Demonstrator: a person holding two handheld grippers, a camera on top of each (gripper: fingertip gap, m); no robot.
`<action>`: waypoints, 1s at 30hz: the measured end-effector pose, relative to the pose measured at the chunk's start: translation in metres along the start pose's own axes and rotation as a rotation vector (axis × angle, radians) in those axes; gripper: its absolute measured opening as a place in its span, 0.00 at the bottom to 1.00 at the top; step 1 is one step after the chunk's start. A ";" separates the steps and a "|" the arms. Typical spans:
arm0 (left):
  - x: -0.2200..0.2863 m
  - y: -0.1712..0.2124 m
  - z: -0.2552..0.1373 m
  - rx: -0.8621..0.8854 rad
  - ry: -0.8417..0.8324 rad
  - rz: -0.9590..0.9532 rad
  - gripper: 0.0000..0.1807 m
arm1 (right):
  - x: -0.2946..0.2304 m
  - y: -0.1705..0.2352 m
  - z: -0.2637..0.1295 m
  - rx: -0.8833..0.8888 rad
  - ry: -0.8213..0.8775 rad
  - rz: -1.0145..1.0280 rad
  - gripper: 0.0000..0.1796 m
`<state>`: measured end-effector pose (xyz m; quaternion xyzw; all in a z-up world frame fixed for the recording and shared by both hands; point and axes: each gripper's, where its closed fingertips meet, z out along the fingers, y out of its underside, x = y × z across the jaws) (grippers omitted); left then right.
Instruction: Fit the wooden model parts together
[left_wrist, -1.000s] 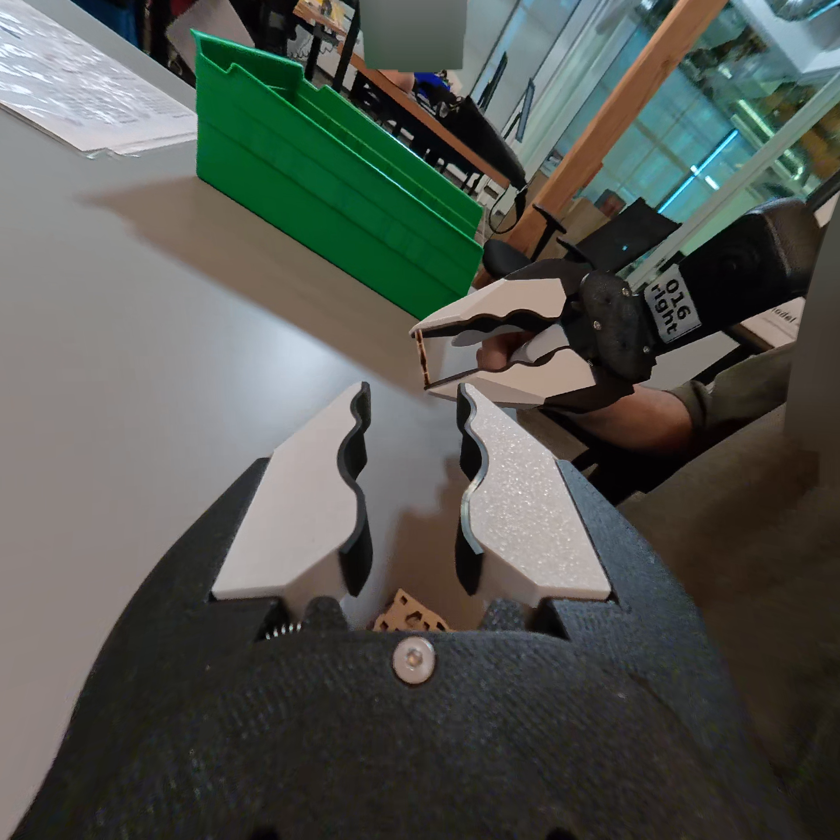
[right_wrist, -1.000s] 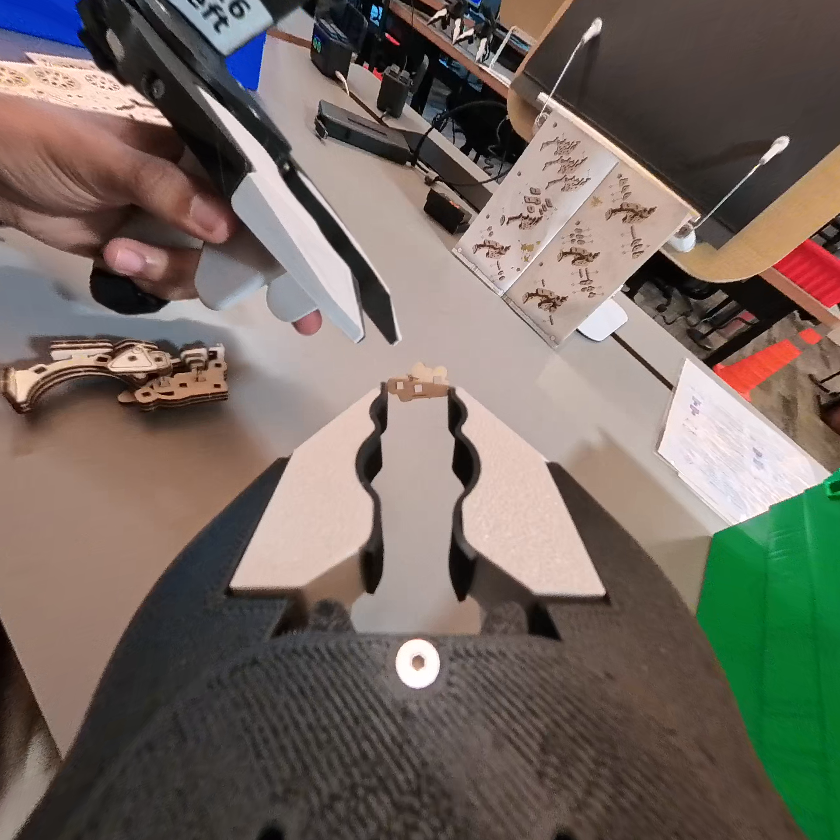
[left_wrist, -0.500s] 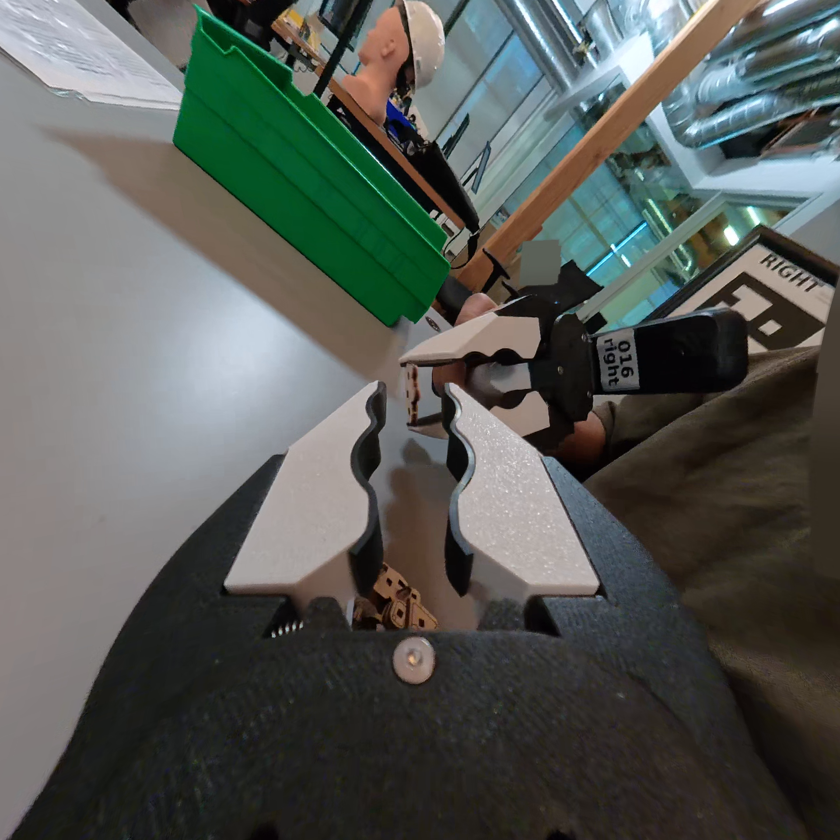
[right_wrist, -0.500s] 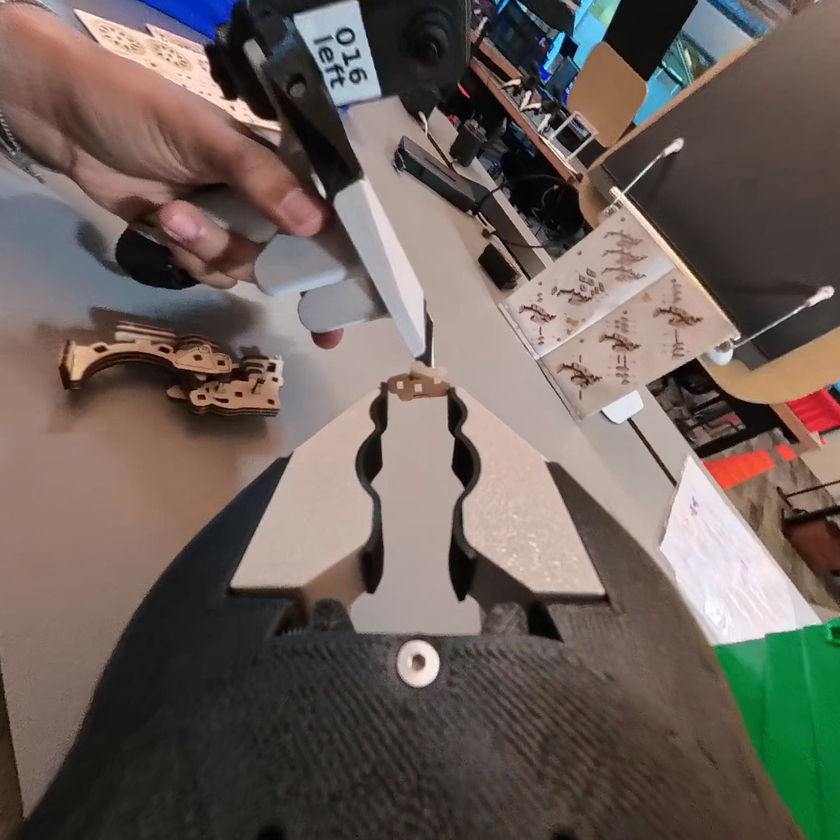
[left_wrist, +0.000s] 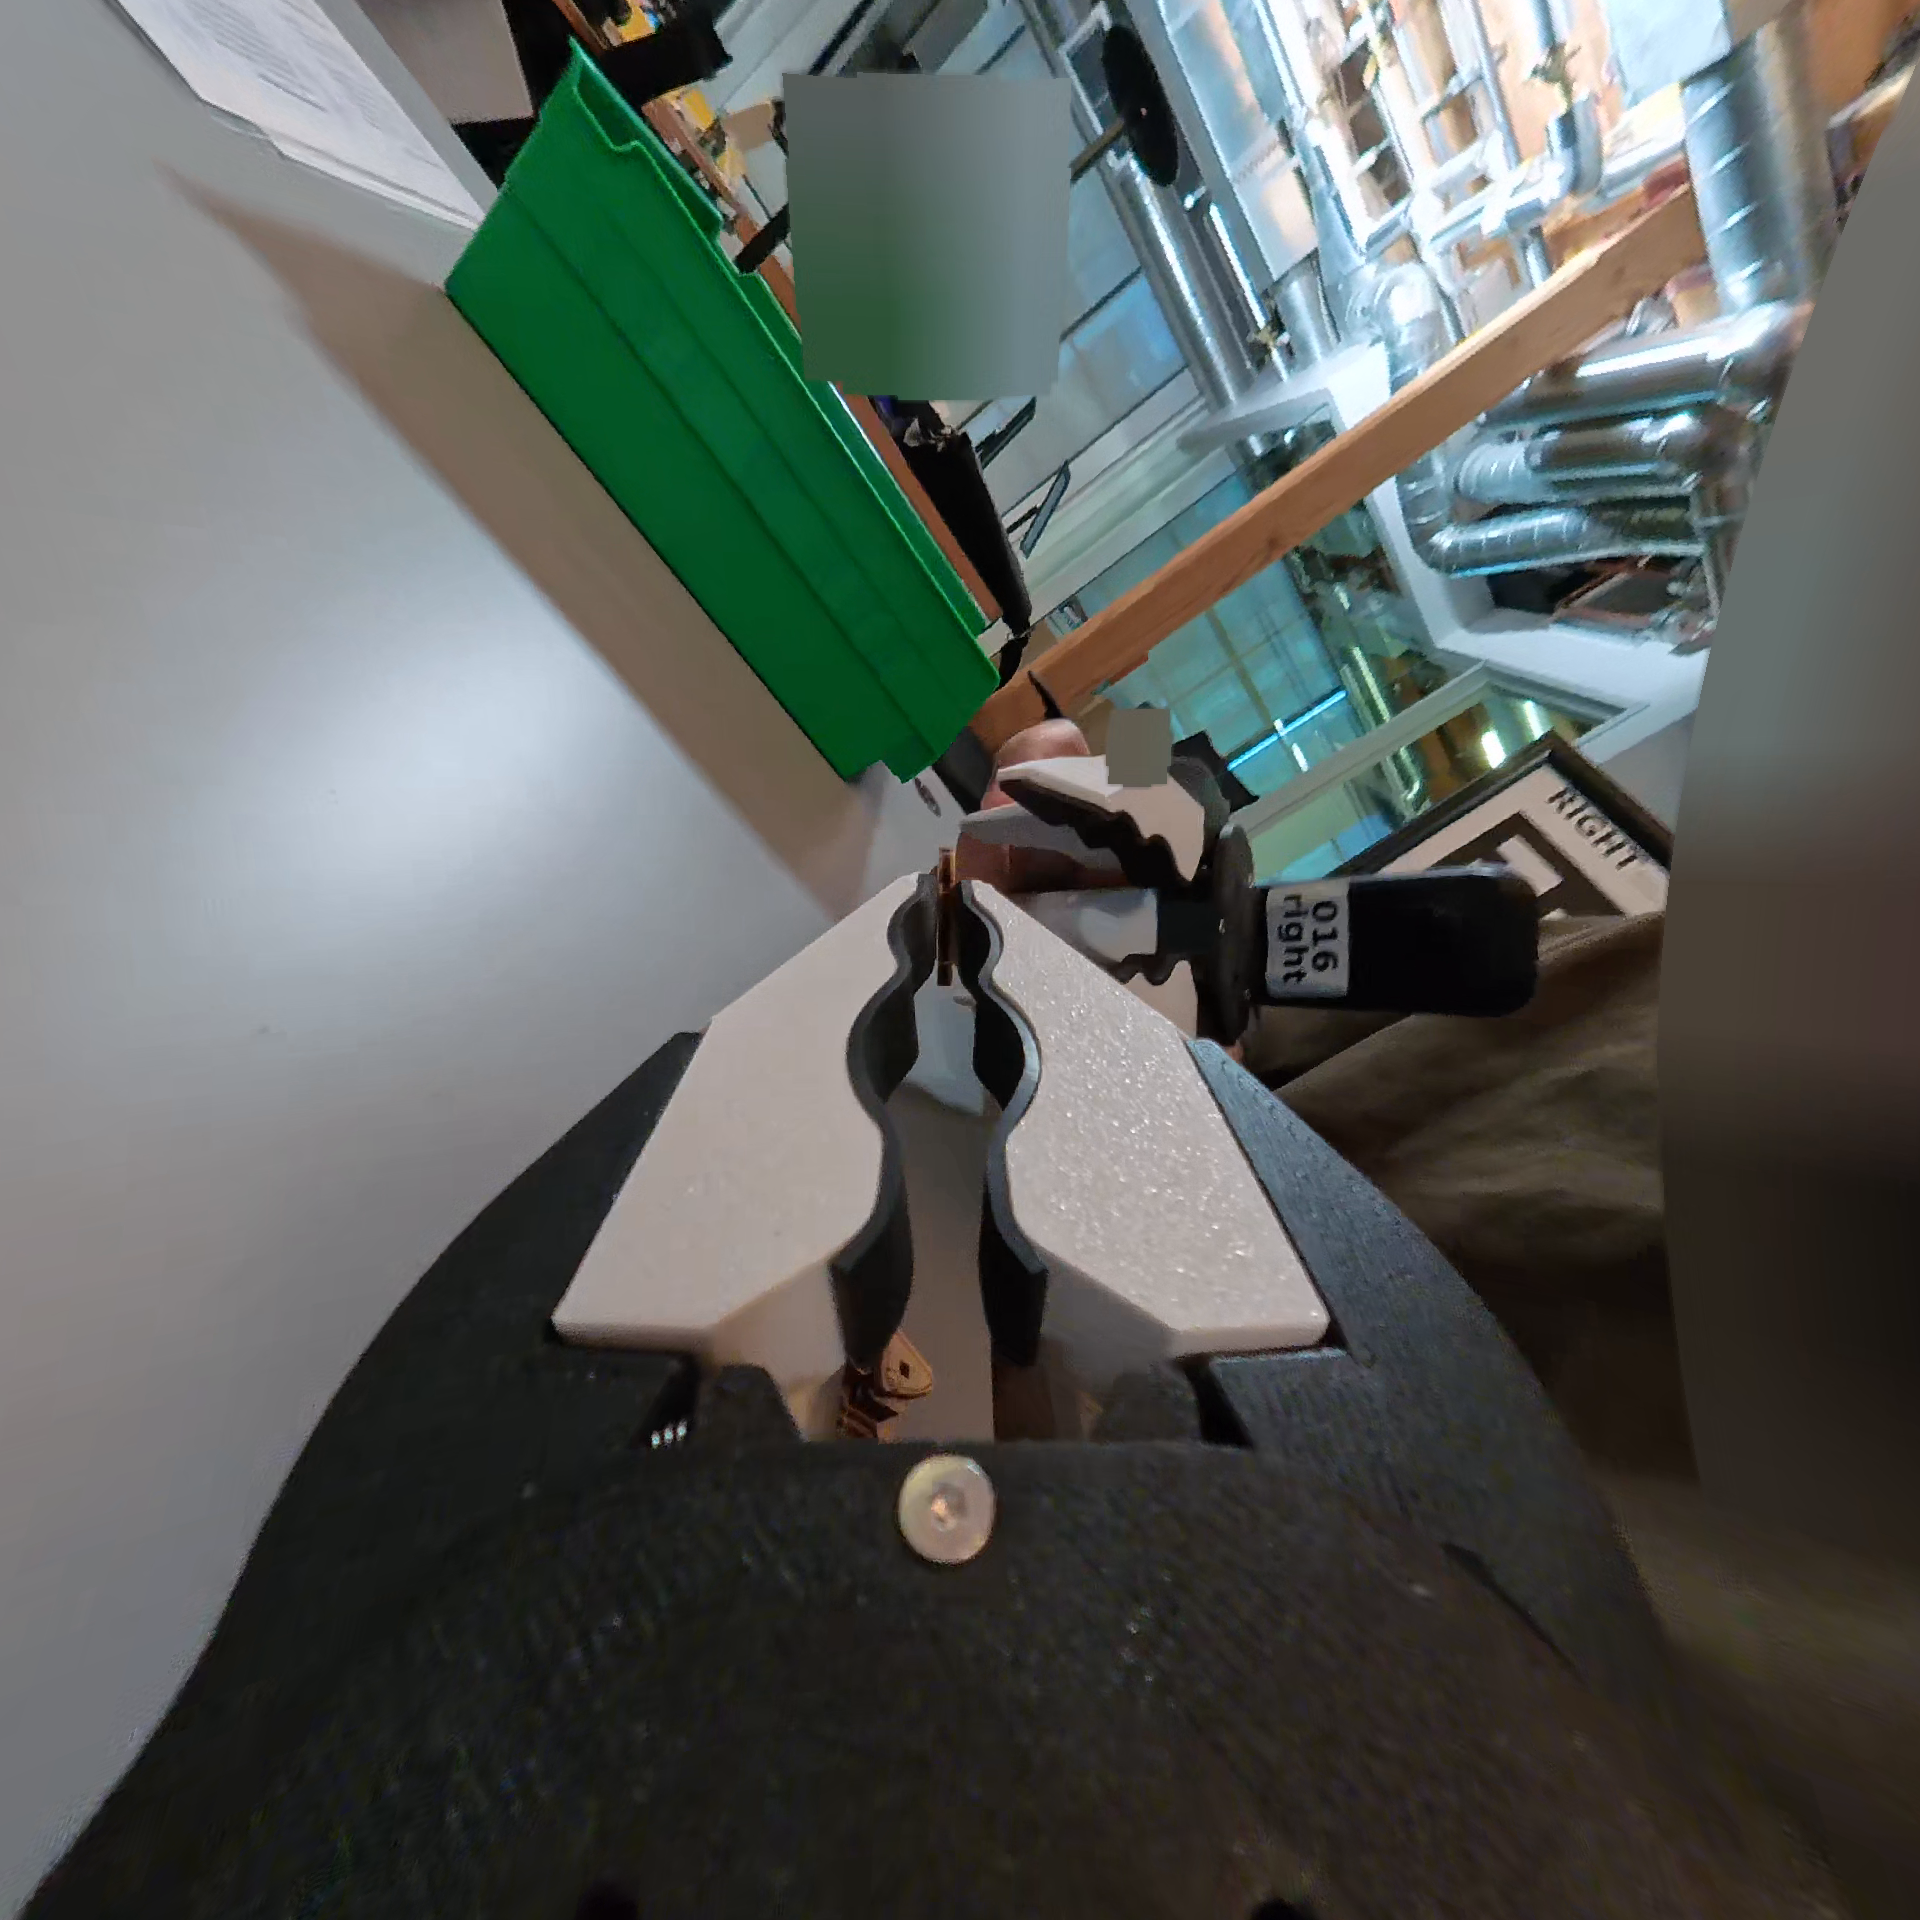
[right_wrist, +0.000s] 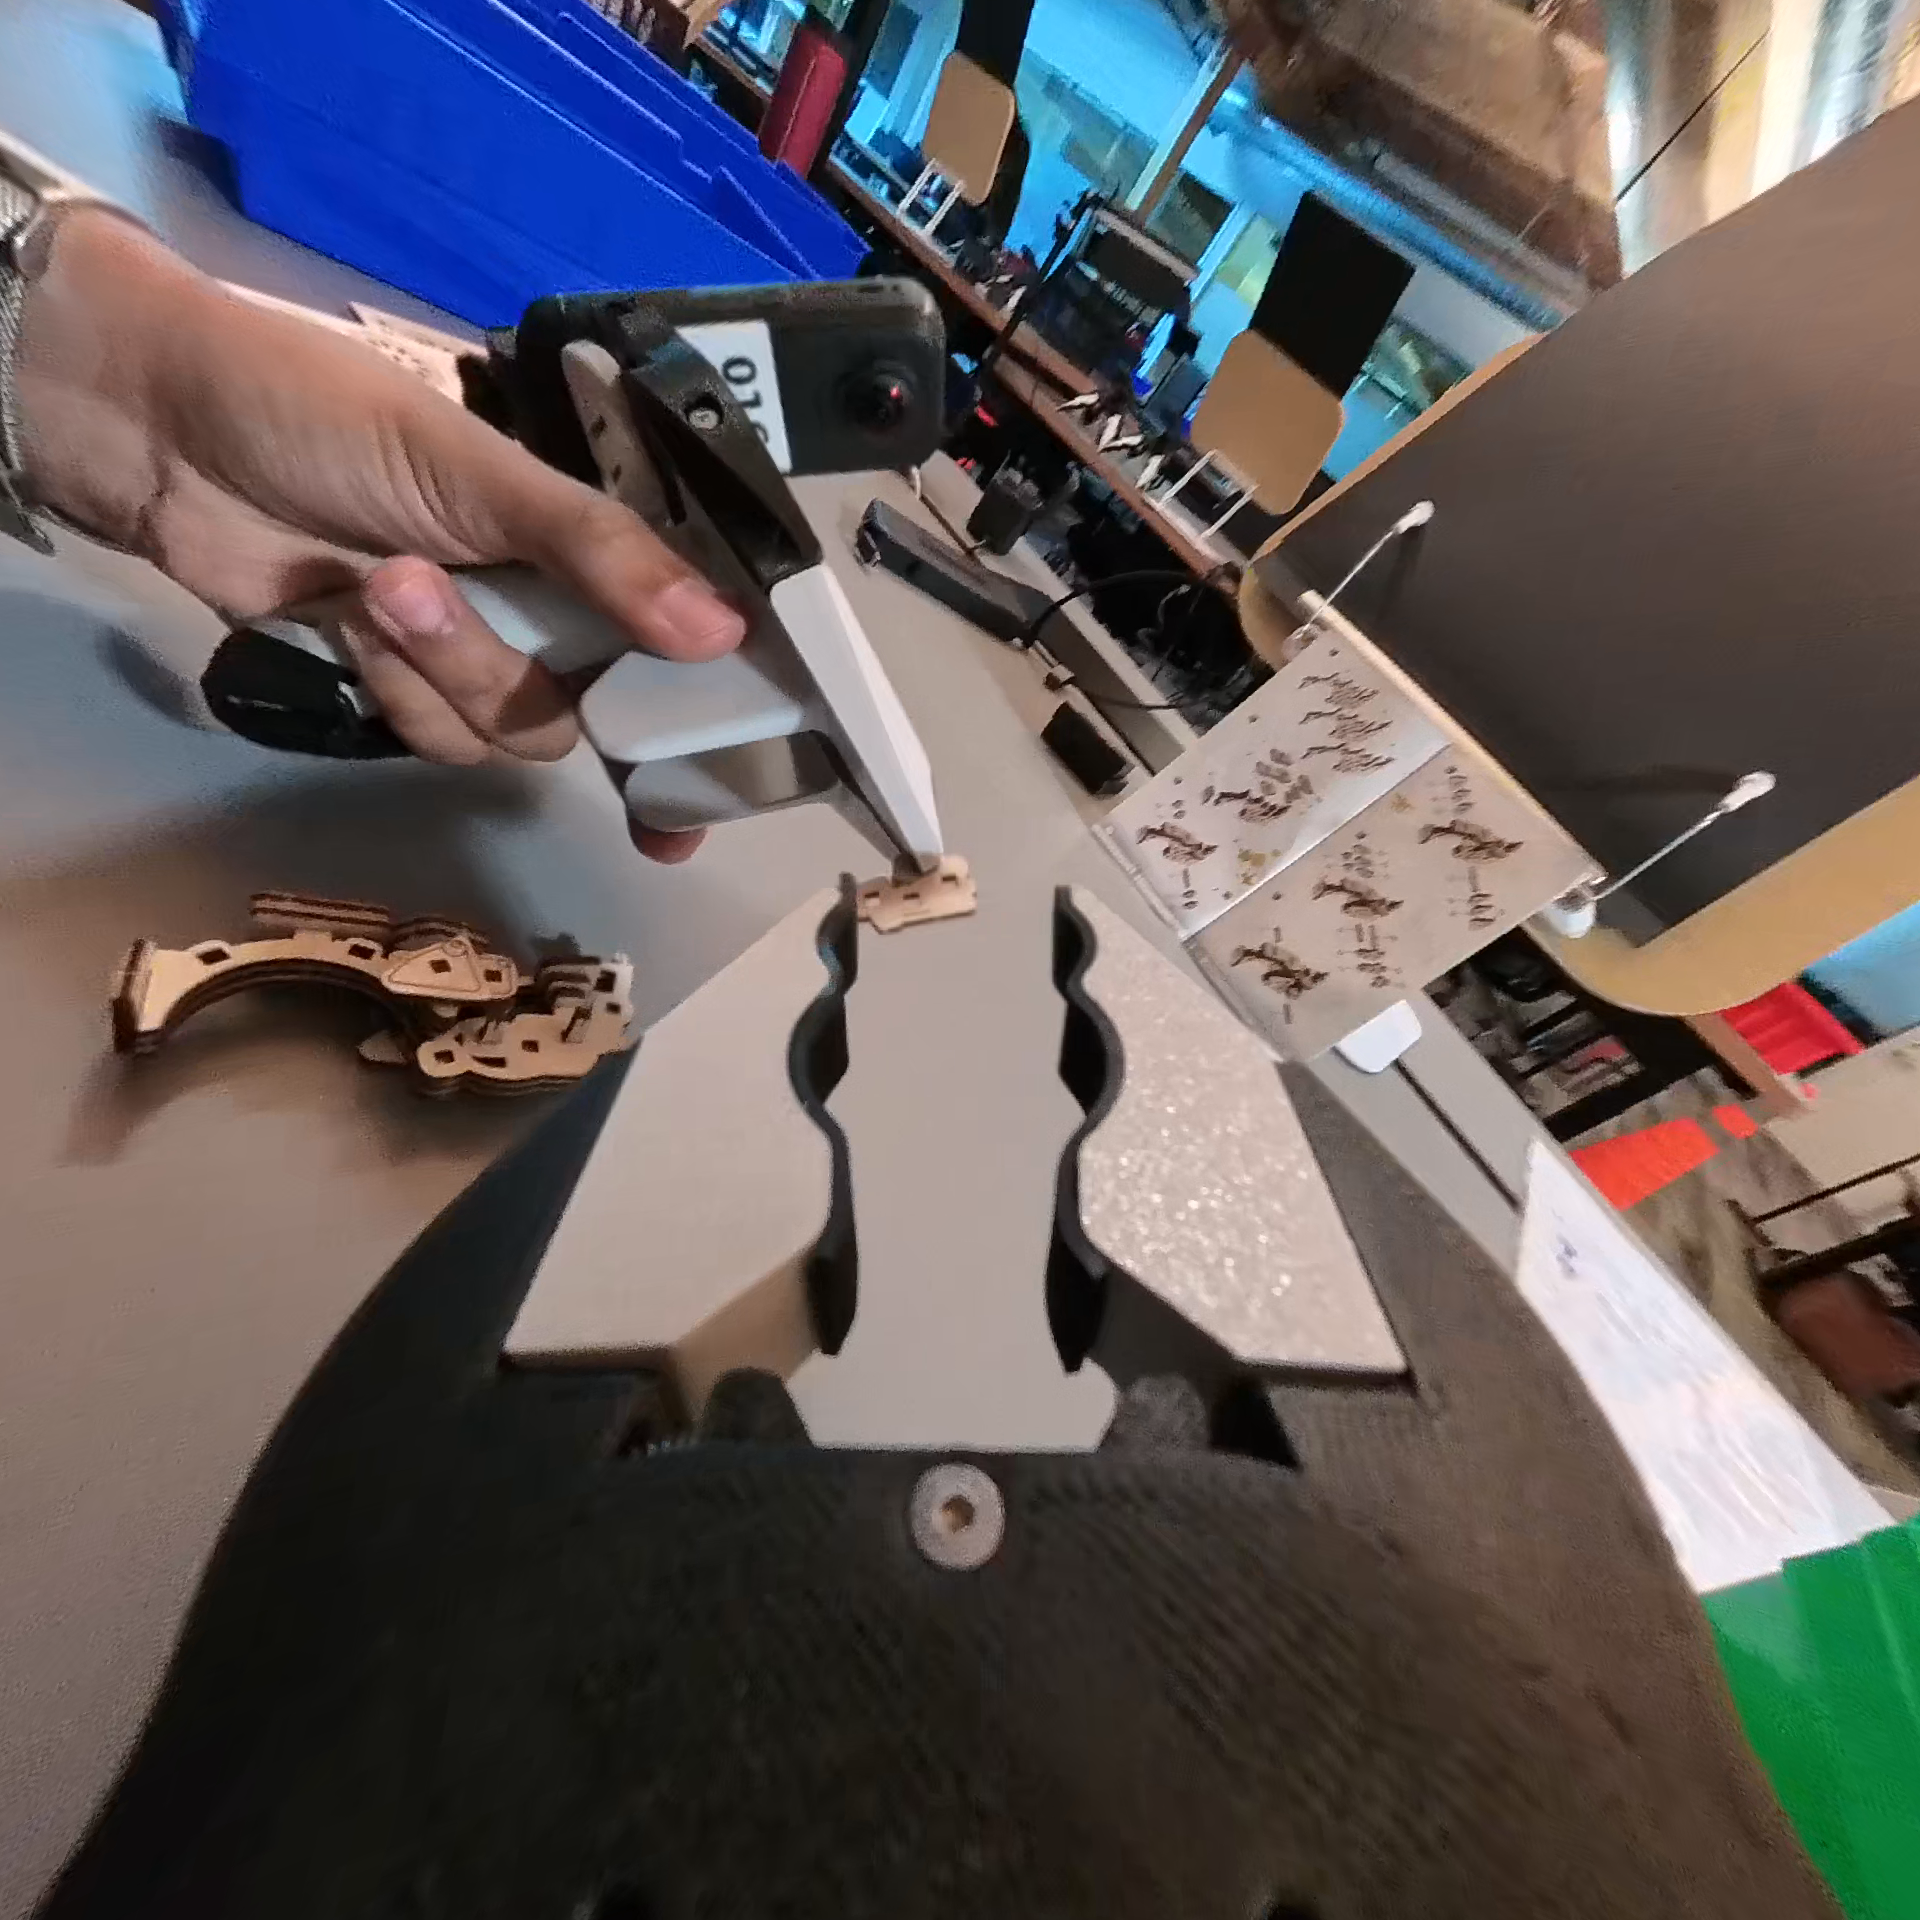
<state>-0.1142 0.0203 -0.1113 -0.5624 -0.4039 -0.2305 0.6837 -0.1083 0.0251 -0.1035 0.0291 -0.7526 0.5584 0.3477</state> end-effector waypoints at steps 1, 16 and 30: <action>0.000 -0.002 -0.002 0.013 0.007 -0.023 0.00 | -0.001 0.000 -0.001 0.003 0.004 -0.022 0.20; -0.027 -0.005 -0.015 0.031 -0.055 -0.117 0.00 | -0.008 0.060 0.006 -0.261 -0.280 0.895 0.21; -0.035 -0.012 -0.022 0.071 -0.053 -0.159 0.00 | -0.047 0.080 0.001 -0.454 -0.540 0.771 0.02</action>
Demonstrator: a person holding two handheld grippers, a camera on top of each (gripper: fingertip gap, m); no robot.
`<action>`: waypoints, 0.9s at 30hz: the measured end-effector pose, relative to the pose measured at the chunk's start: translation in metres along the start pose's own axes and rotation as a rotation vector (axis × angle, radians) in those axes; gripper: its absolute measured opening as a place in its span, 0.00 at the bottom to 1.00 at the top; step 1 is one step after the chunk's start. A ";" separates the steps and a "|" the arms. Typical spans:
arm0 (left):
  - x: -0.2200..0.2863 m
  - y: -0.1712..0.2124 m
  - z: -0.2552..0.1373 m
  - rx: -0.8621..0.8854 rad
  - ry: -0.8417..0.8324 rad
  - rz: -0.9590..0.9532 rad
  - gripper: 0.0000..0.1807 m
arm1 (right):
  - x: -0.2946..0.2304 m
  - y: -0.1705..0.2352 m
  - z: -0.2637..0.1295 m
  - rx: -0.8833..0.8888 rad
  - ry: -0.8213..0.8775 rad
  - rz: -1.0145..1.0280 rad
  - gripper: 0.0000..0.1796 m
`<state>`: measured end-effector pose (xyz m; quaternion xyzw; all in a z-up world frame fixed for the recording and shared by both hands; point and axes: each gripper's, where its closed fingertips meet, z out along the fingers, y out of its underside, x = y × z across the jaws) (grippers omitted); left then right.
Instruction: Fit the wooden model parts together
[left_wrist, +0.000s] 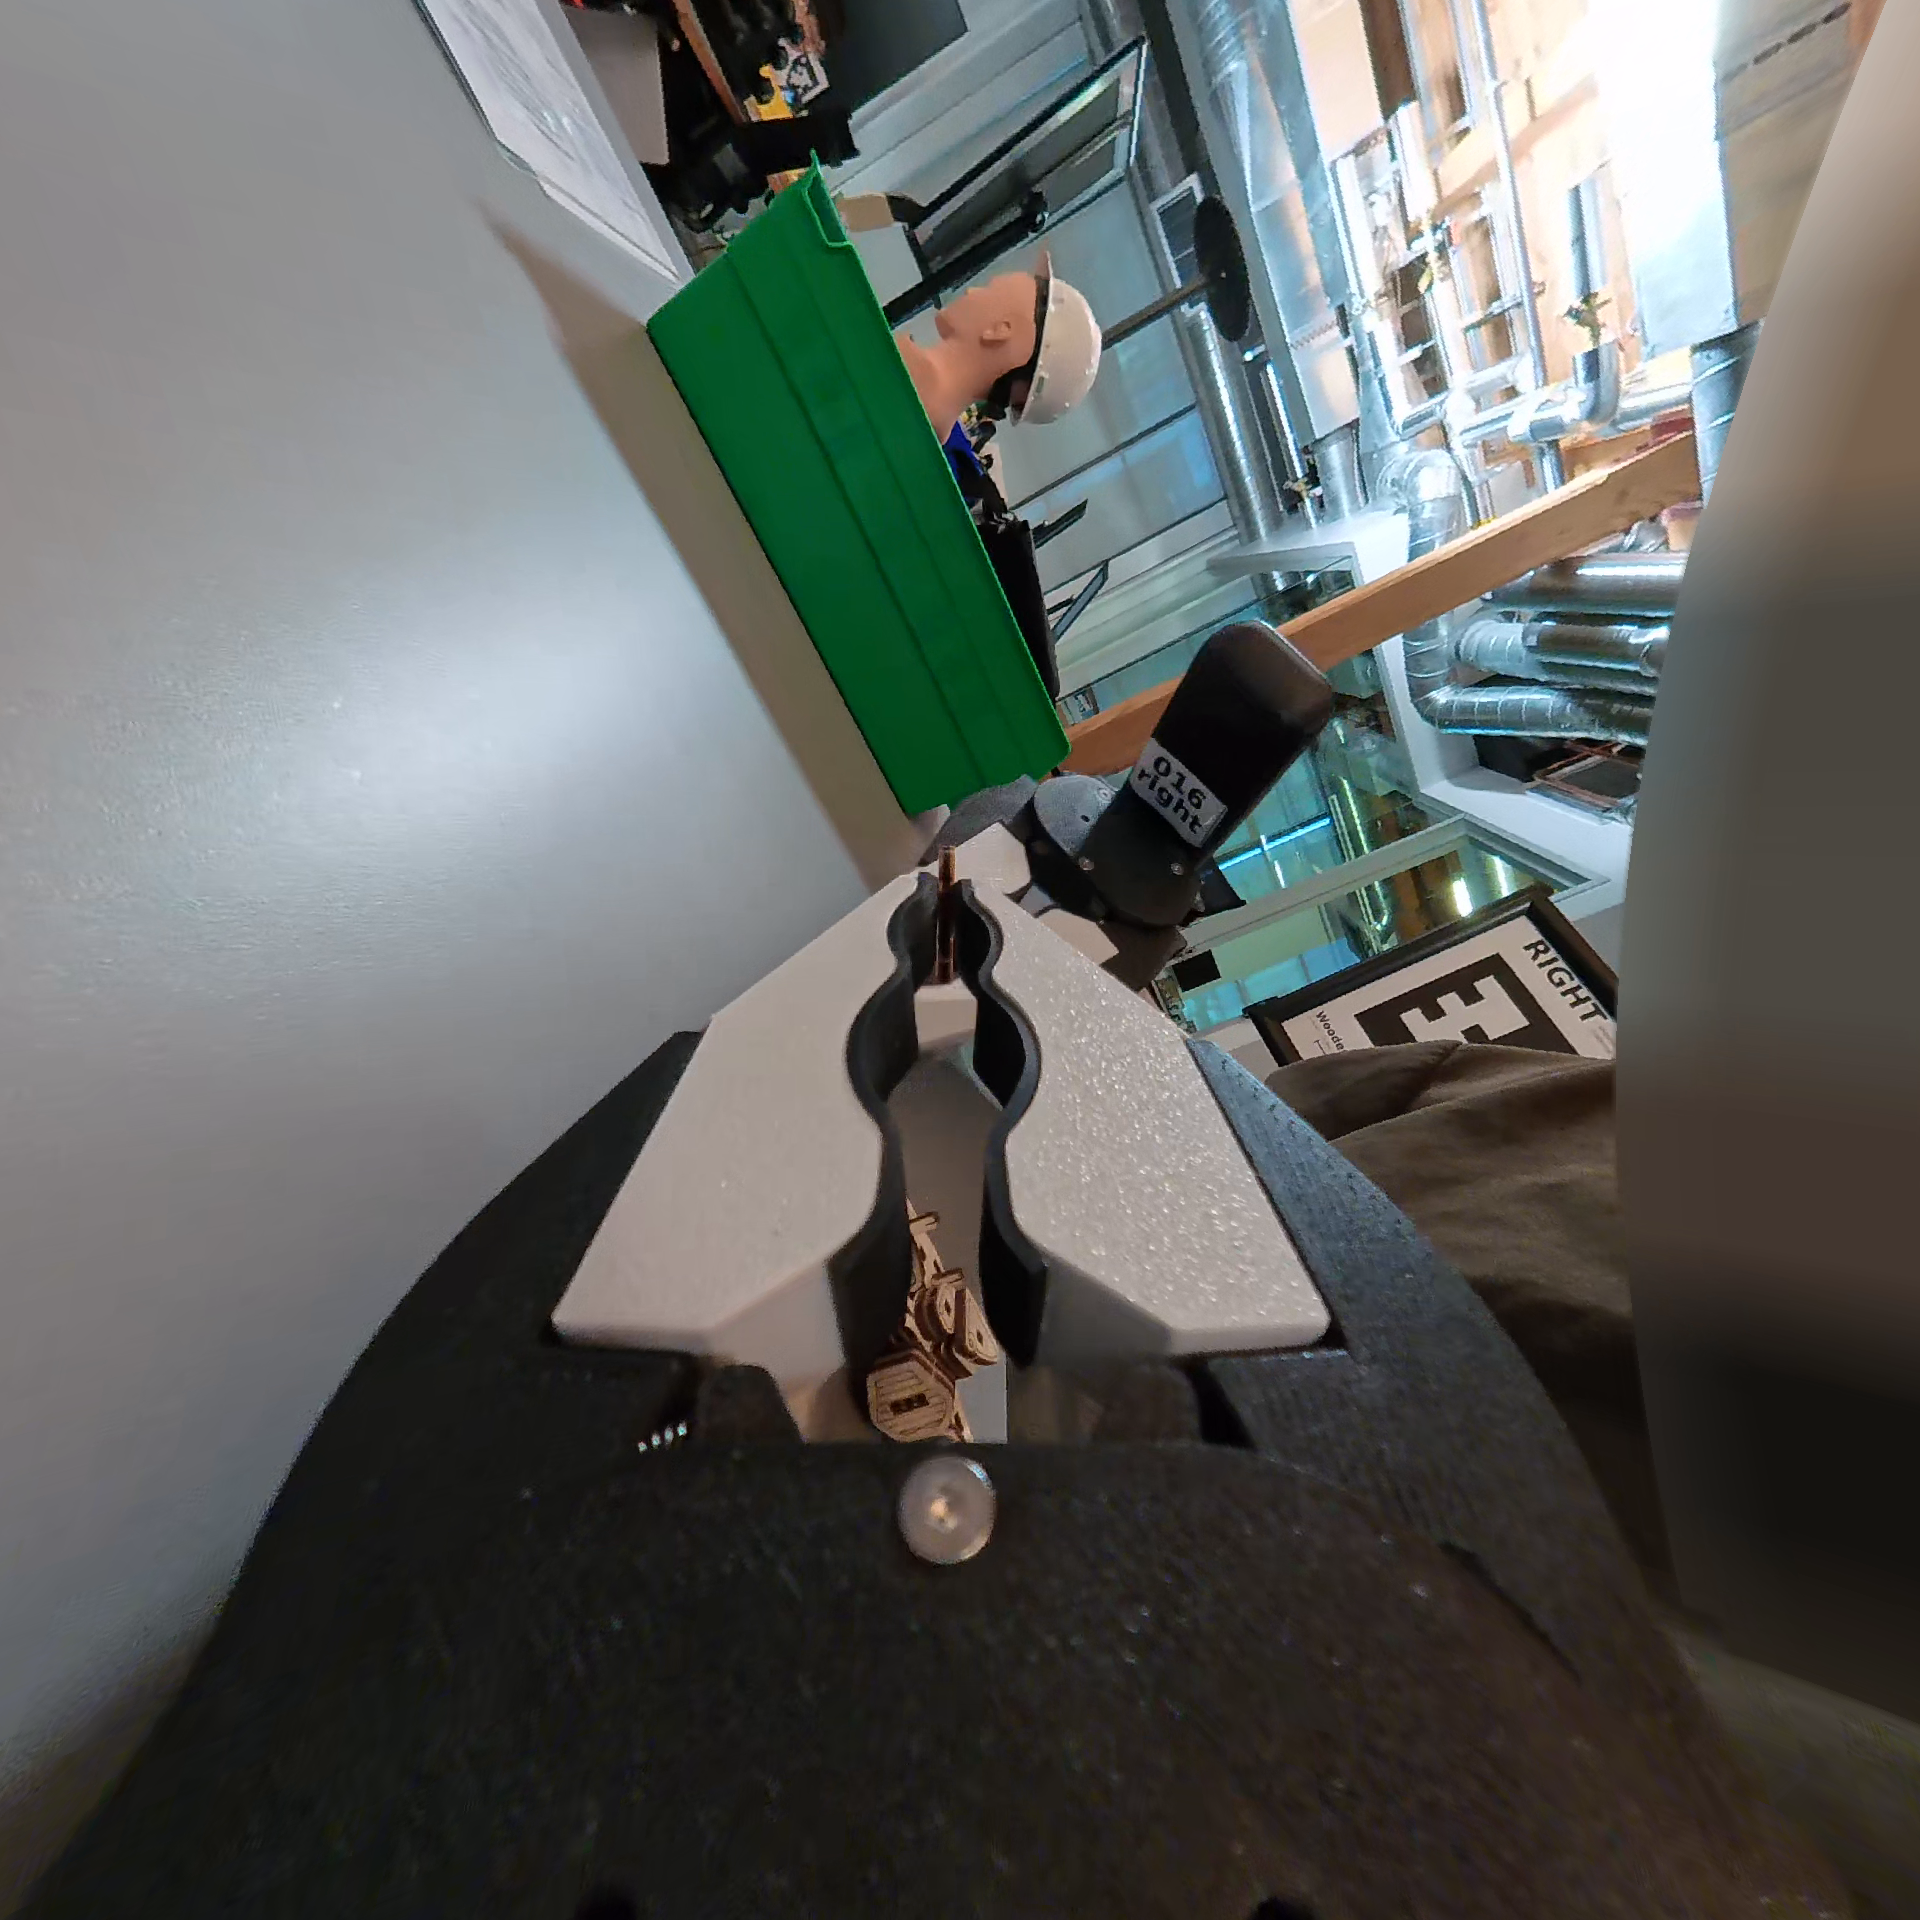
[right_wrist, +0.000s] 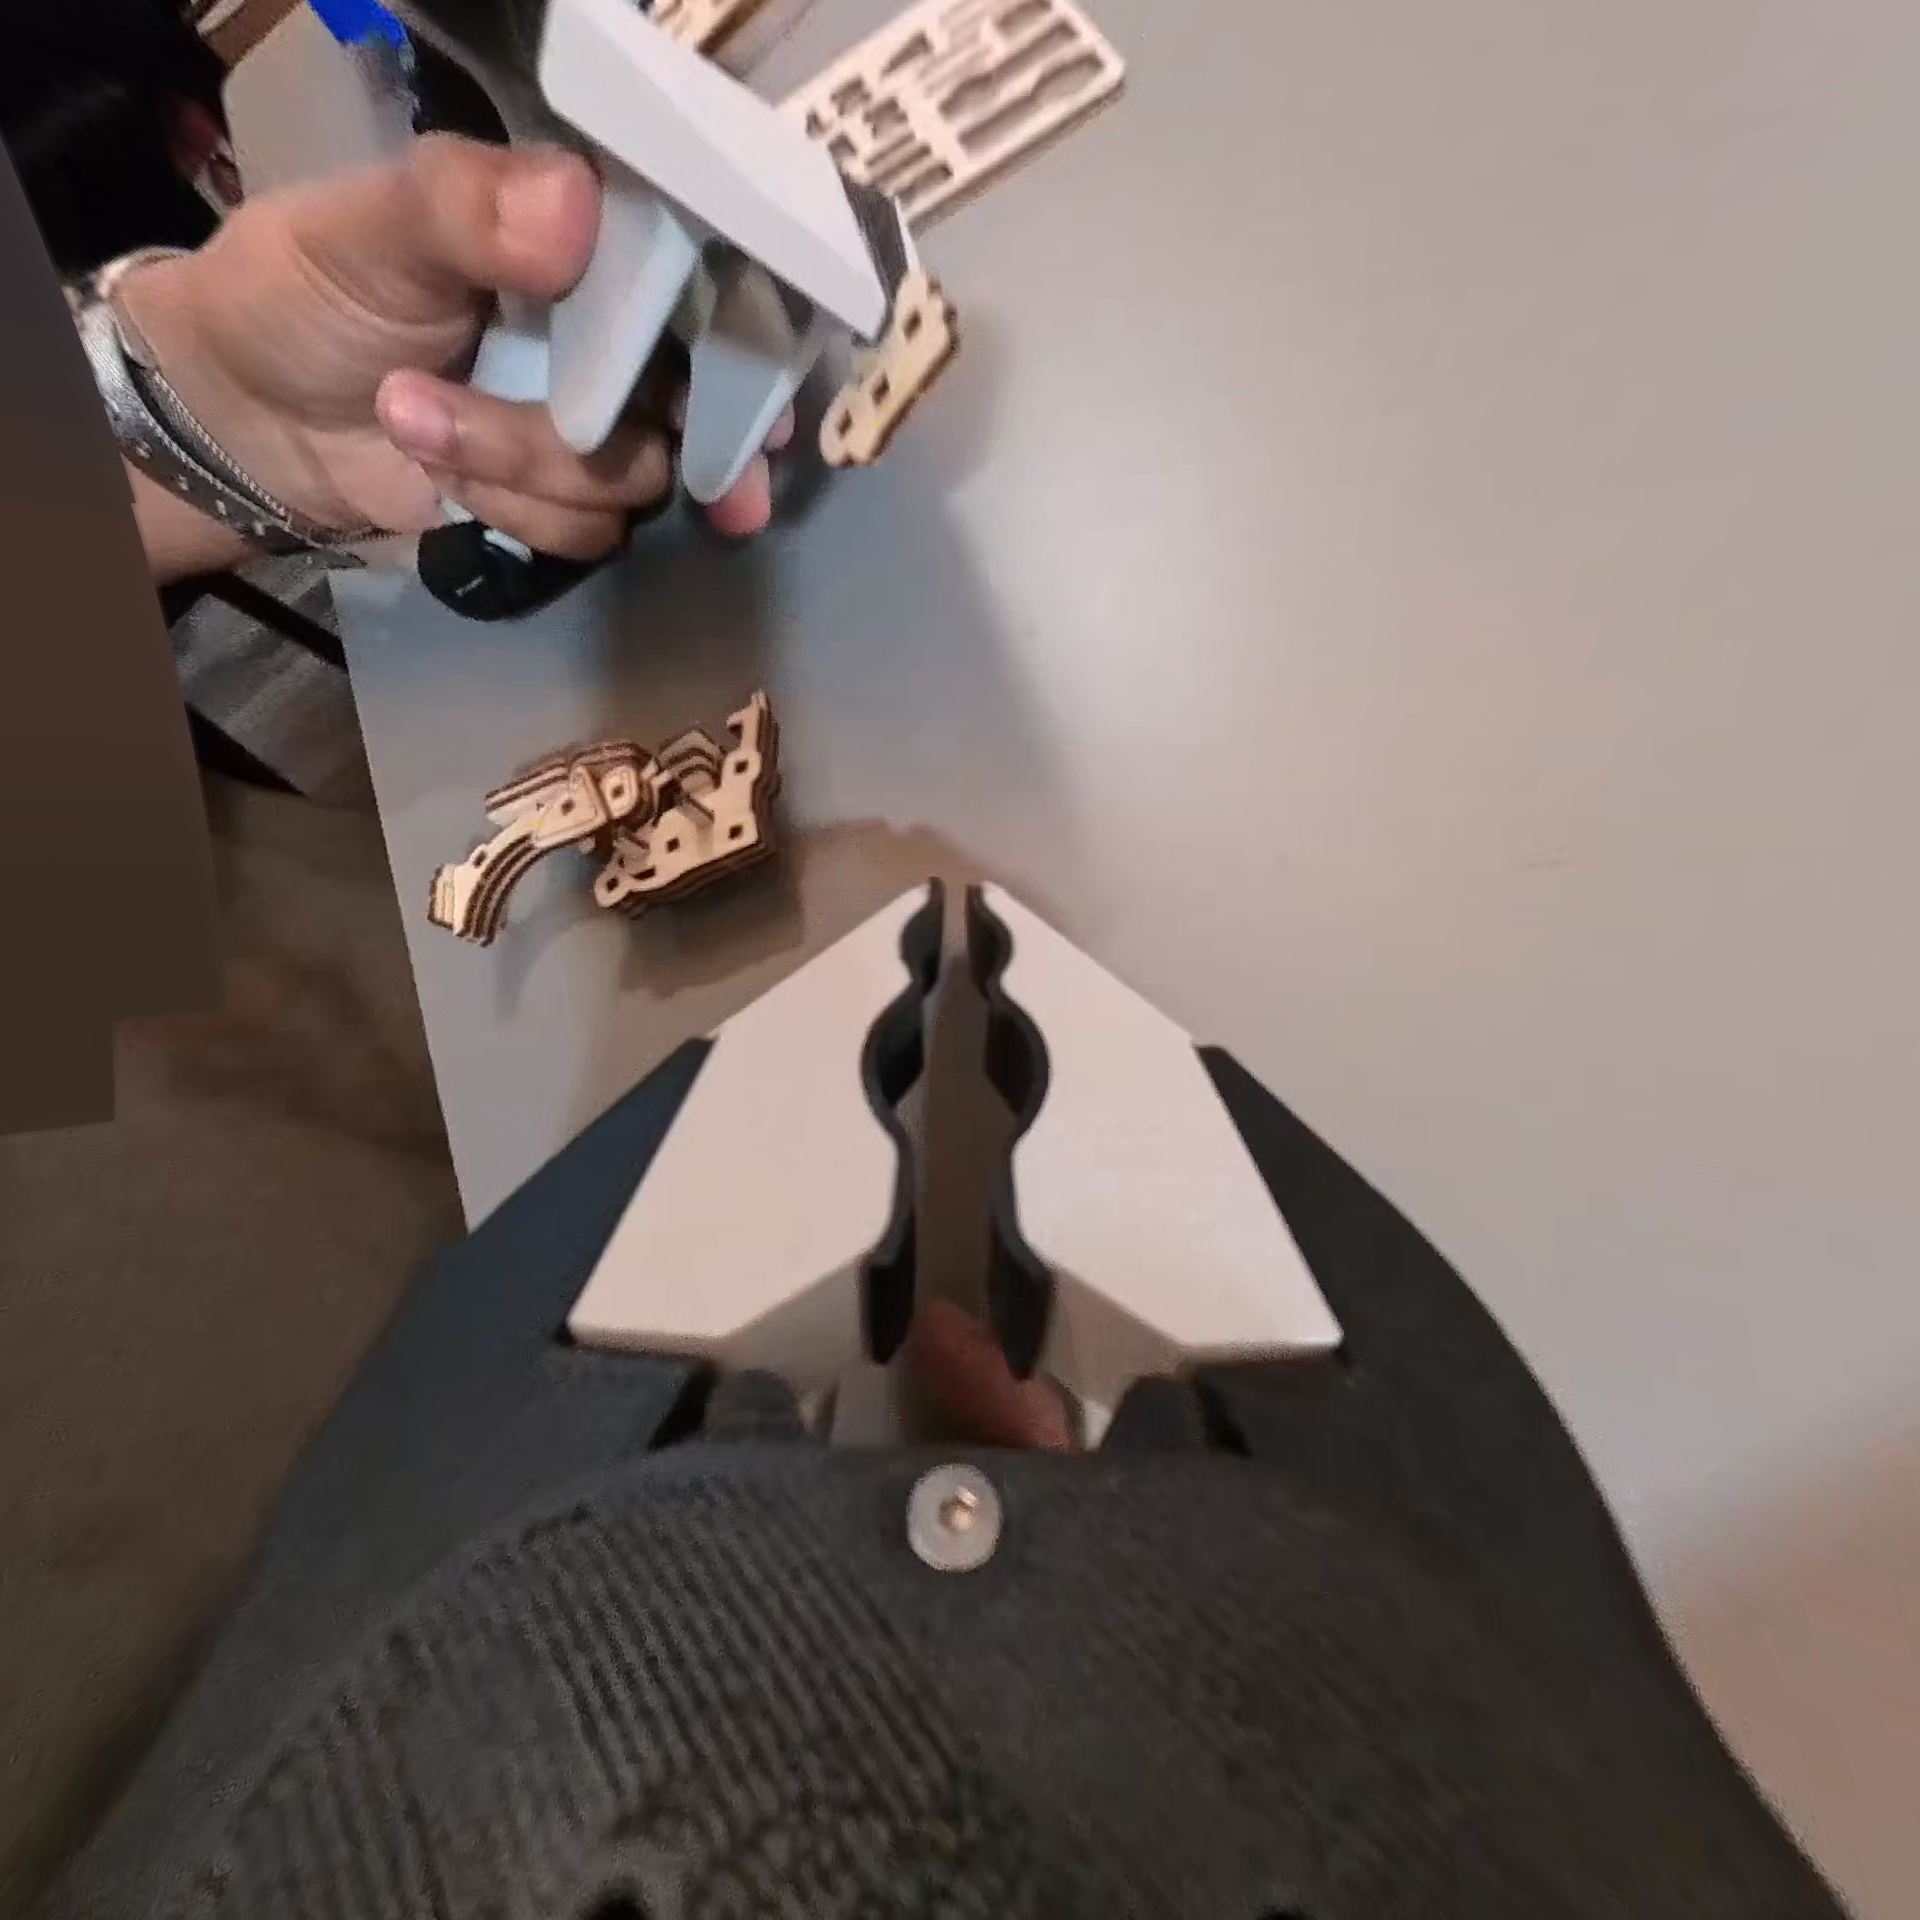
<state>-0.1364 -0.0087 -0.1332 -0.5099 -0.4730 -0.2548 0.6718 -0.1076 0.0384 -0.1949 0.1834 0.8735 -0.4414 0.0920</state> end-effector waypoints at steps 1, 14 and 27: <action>0.000 0.000 0.000 0.001 0.001 -0.001 0.00 | 0.000 -0.006 -0.003 0.031 0.010 -0.031 0.00; 0.008 0.016 0.009 -0.082 0.046 -0.004 0.00 | -0.030 -0.058 -0.031 0.321 0.212 -0.433 0.21; 0.022 0.034 0.017 -0.169 0.130 -0.050 0.00 | -0.037 -0.051 -0.023 0.249 0.408 -0.747 0.20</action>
